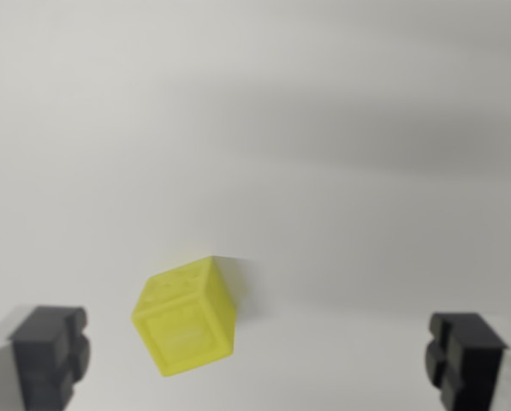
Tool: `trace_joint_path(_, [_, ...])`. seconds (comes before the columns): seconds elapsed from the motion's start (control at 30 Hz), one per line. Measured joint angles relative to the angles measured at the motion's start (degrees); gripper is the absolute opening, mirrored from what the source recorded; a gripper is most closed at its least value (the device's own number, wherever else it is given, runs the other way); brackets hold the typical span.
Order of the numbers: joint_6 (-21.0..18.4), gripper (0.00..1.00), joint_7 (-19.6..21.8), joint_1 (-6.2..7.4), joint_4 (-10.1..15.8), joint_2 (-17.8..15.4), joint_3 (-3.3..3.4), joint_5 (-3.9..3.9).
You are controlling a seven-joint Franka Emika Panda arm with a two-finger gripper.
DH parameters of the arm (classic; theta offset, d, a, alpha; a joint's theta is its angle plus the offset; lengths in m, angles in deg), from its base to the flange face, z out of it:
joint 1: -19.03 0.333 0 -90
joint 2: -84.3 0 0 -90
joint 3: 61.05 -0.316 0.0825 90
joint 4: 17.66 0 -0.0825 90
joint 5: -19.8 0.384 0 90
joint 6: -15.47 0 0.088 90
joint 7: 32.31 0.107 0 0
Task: Pick yellow cube
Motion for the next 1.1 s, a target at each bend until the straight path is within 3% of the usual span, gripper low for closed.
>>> trace_joint_path(1.1, [11.95, 1.0, -6.35, 1.07, 11.56, -0.75, 0.0, 0.28])
